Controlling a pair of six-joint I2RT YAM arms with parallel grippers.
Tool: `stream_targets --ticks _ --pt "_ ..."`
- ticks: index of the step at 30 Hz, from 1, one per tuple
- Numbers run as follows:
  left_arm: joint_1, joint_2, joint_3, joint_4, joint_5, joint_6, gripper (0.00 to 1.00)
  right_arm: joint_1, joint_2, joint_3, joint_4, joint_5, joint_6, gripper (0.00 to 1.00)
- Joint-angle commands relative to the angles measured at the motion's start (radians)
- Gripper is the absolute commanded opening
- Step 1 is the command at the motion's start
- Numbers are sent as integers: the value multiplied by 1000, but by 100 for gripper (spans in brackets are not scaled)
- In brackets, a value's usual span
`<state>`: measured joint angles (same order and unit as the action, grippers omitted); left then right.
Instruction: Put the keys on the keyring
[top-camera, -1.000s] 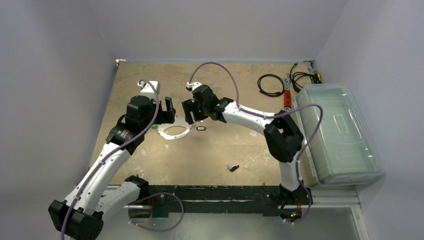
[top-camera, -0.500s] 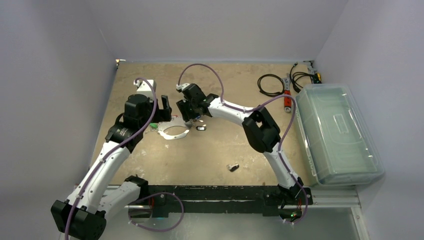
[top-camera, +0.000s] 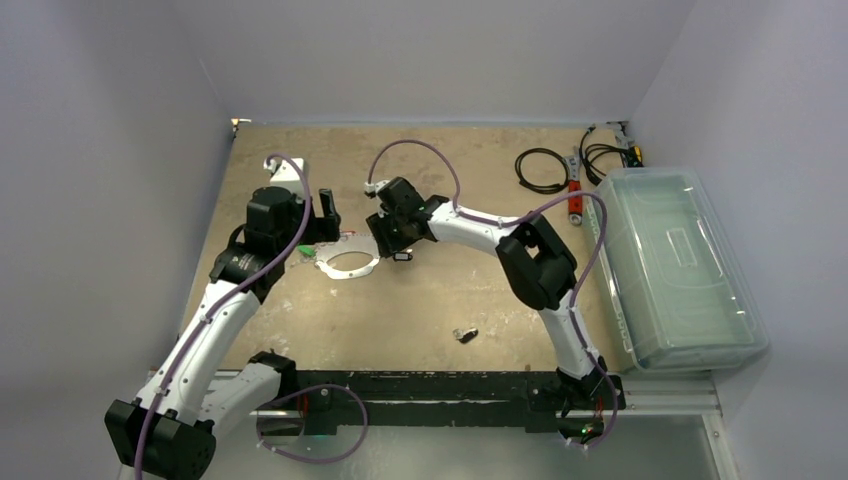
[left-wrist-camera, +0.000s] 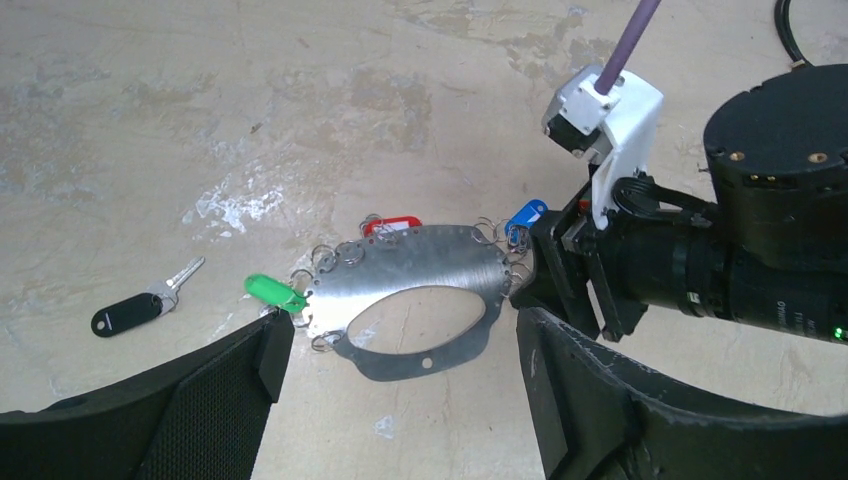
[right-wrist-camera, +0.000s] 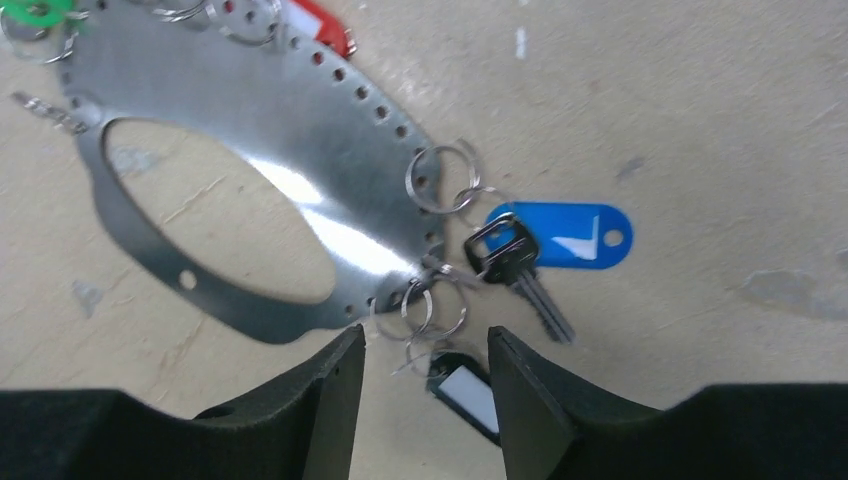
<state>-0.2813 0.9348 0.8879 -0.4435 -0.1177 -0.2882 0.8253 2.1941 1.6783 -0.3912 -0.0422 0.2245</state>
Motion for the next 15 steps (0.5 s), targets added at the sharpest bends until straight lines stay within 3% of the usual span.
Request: stream_targets --ticks 1,7,15 --pt "13 -2 20 12 18 -8 83 1 -63 -60 88 -152 35 51" --pt "16 2 20 14 16 -8 83 1 -108 -92 143 -182 21 44" --pt "24 -2 21 12 16 -8 83 1 -117 -8 150 -131 13 59"
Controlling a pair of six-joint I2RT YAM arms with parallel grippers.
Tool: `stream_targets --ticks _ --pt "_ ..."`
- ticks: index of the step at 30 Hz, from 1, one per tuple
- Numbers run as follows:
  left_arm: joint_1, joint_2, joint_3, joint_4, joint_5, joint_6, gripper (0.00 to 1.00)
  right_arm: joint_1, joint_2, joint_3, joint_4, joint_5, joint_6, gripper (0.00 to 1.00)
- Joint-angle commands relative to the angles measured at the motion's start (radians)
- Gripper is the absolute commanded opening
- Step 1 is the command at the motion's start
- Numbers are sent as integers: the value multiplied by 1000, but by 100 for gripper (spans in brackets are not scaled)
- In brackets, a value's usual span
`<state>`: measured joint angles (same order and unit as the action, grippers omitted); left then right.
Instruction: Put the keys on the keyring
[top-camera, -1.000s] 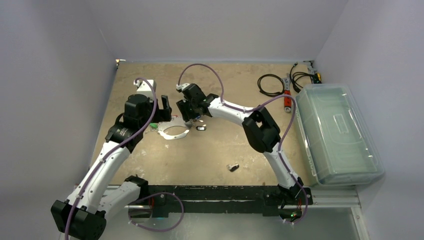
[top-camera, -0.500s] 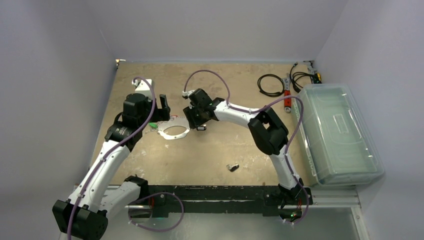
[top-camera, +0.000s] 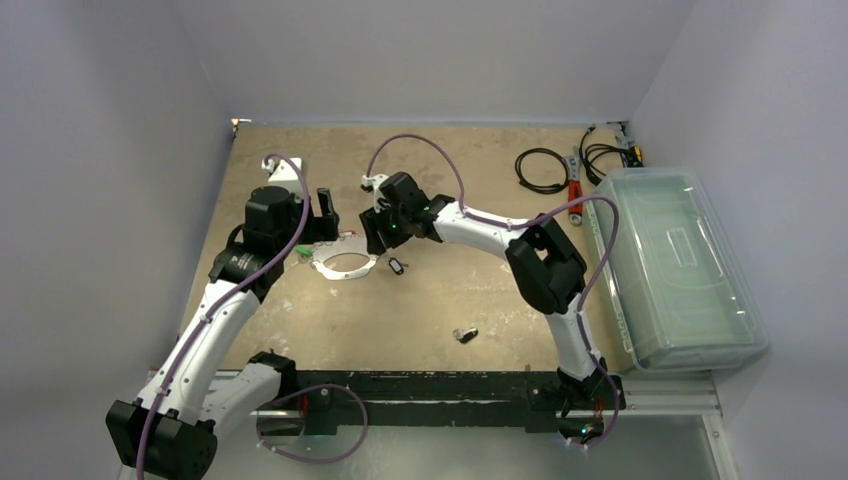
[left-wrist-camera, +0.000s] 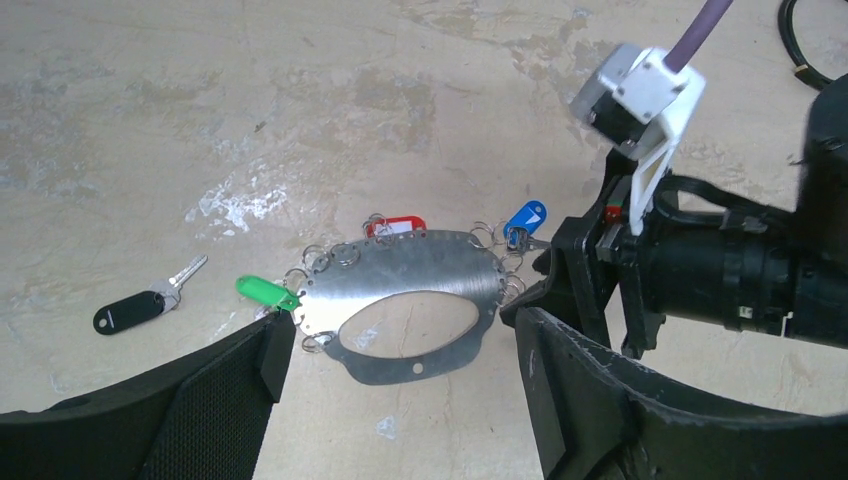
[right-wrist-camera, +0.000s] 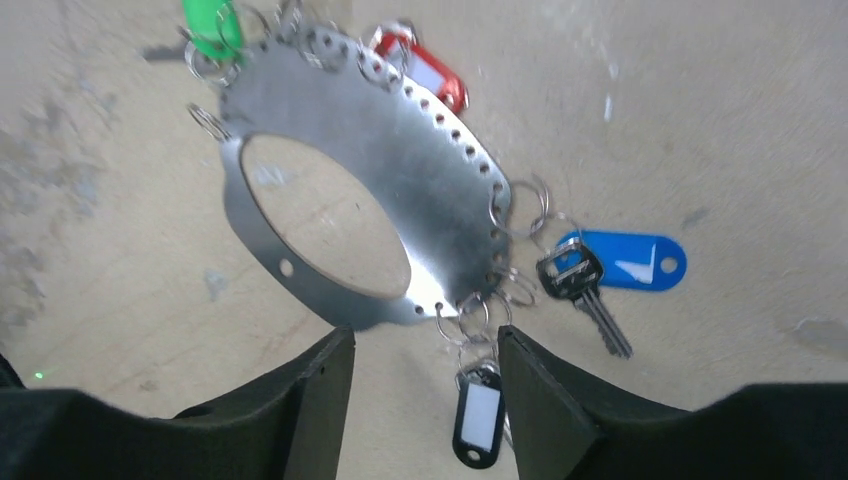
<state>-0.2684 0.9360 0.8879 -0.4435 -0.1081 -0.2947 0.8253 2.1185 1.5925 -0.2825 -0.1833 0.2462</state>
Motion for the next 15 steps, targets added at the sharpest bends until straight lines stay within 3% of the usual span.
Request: stream_targets --ticks 1,6,15 --pt "11 -2 21 13 6 -1 82 1 -28 99 40 20 -14 62" --pt "11 -6 21 14 3 -1 82 0 80 246 5 51 -57 81" --pt "12 -4 19 12 -8 -2 82 -2 255 425 4 -1 -163 81"
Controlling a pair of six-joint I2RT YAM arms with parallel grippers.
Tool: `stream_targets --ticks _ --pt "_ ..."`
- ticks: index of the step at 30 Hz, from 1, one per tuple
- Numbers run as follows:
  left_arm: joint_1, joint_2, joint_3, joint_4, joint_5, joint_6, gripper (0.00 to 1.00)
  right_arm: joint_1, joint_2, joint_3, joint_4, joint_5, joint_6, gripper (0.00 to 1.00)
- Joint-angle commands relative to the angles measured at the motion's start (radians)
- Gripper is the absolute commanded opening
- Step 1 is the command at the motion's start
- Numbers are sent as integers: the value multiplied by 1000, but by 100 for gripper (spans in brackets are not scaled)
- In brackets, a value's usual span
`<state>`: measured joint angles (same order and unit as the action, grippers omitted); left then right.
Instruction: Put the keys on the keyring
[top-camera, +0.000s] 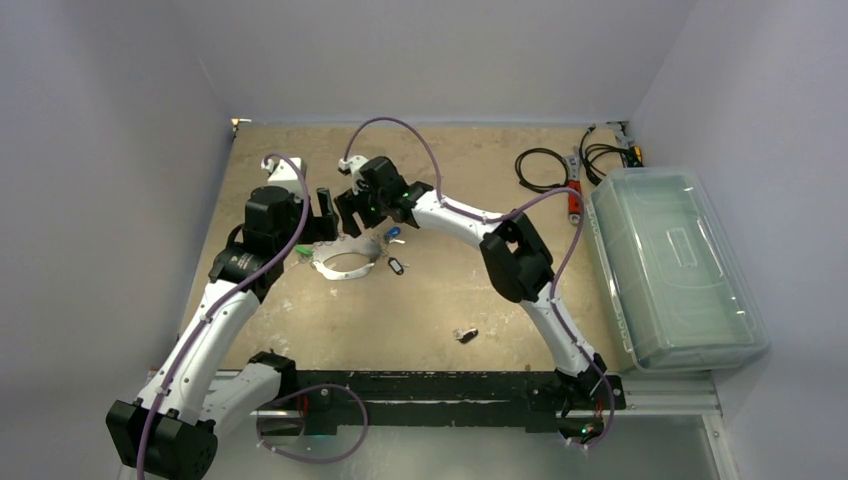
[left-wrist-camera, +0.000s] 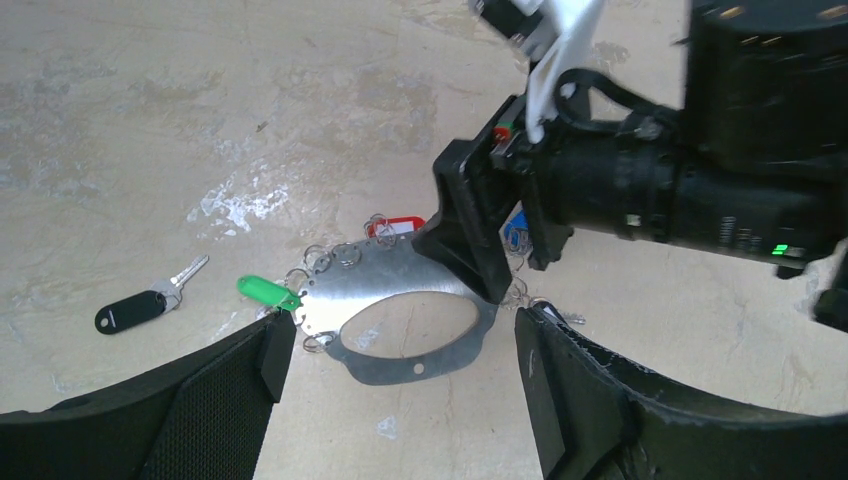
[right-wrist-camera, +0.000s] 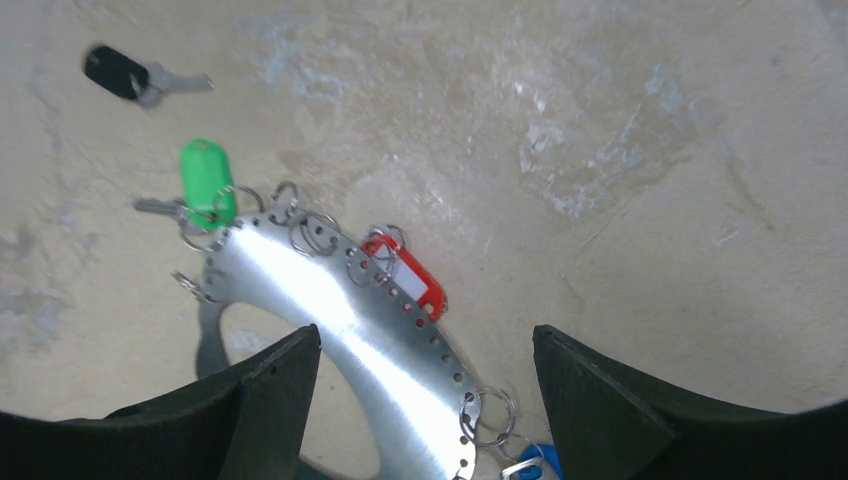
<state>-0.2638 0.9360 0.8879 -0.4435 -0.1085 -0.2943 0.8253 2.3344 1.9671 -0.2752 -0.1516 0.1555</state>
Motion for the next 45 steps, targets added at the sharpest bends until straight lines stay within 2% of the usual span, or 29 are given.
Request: stream_targets --ticks 1,7,9,13,19,24,27,30,35,39,45 --pt "7 -3 19 11 -9 0 82 -4 49 51 -3 -51 -77 82" --pt "8 -3 19 10 -16 0 82 -5 -10 -100 54 -167 -84 77" --pt "9 -3 19 11 -14 0 82 -5 -54 -186 126 -183 -59 71" --pt "9 -2 19 10 -12 -1 82 -1 -98 -293 159 -240 -32 60" --pt "10 -2 19 11 -10 -2 82 37 -184 -507 270 -310 110 55" --pt "11 -1 20 11 -9 -2 82 120 -308 -700 472 -409 288 53" --pt "11 0 19 11 -12 -1 82 166 -353 -727 528 -463 348 54" --pt "11 1 18 12 -15 -2 82 166 -416 -739 505 -418 337 61" --pt "11 10 13 17 -27 -8 82 127 -491 -689 323 -107 236 67" --pt "11 6 18 8 -56 -14 81 120 -478 -614 247 23 176 66" --pt "11 -36 14 5 -140 -28 79 121 -379 -467 170 74 161 59"
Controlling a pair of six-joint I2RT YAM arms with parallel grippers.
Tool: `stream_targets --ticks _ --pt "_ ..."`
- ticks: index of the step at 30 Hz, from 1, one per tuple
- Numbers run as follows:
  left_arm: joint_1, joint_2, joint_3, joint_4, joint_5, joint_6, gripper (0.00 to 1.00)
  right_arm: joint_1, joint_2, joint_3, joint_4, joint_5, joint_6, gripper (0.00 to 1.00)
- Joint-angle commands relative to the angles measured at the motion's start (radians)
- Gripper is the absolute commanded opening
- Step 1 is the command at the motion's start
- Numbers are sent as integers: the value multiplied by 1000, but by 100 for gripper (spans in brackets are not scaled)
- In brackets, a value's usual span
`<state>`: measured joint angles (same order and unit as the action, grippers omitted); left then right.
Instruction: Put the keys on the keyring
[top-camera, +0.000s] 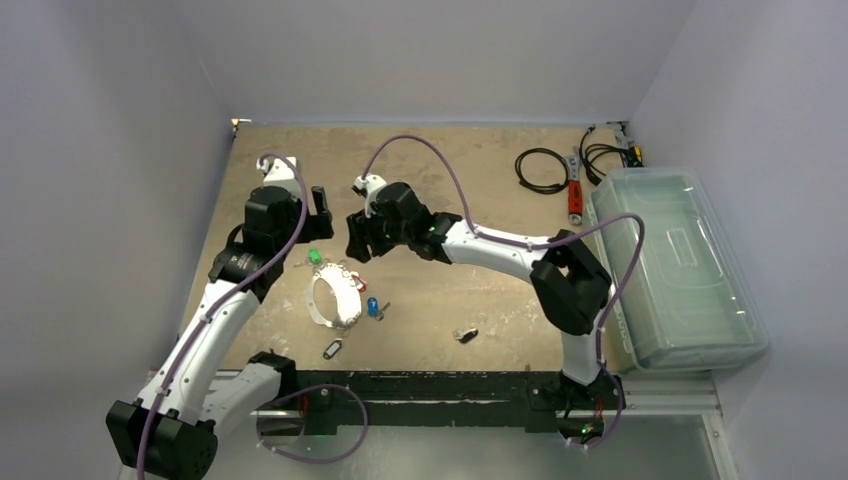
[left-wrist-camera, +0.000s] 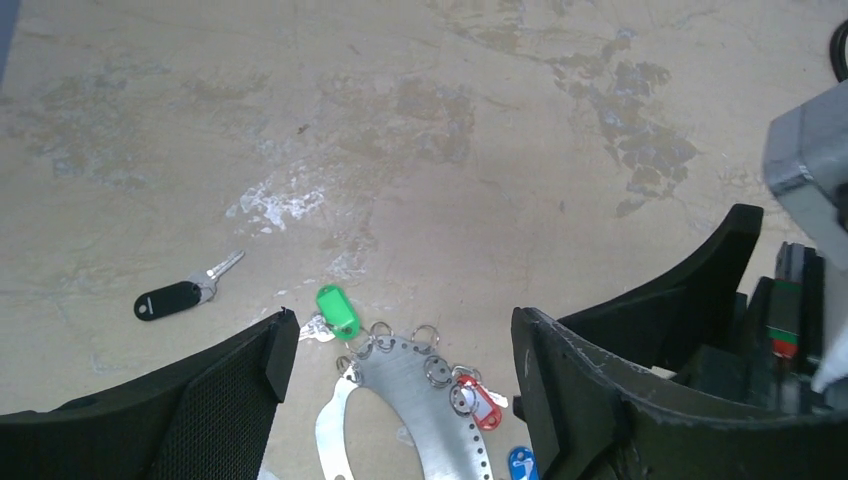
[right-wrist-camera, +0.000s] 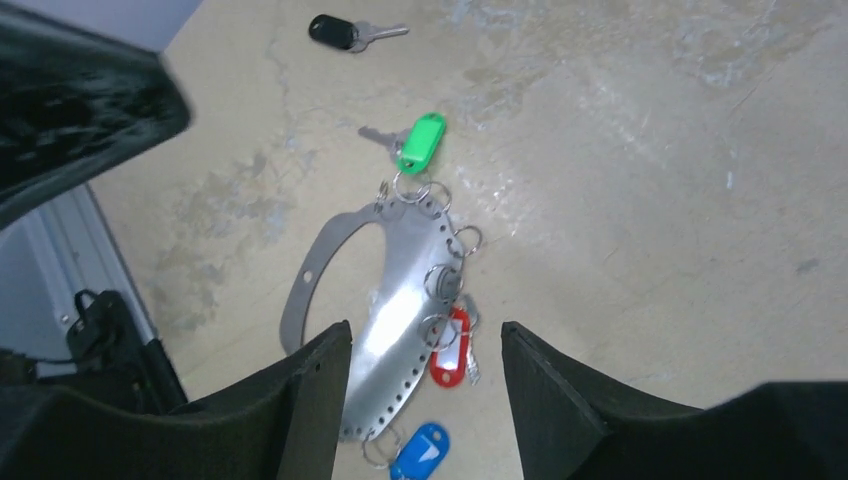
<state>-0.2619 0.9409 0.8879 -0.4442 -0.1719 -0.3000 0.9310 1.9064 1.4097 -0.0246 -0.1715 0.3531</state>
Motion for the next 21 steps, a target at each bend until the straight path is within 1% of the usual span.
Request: stream_targets --ticks 1,5,13,15,16,17,19,21 --pt "9 -50 13 6 -95 -26 79 18 63 110 -88 96 -28 58" --pt "15 -83 9 11 -134 -29 78 38 115 164 -99 100 -16 56" --pt "20 -101 2 17 -124 -28 77 66 219 267 -171 115 -45 51" --pt "19 -89 -15 28 -125 -41 77 65 212 272 -185 141 -35 51" --pt "18 -76 -16 24 -127 -63 76 60 199 265 -195 198 -19 51" --pt "17 -60 -11 13 -126 -103 76 52 179 248 -216 280 -4 52" --pt "17 -31 -2 -33 -123 -185 76 21 117 193 -225 370 26 54" --pt "16 -6 -7 -81 -127 -265 76 -28 46 116 -217 384 69 55"
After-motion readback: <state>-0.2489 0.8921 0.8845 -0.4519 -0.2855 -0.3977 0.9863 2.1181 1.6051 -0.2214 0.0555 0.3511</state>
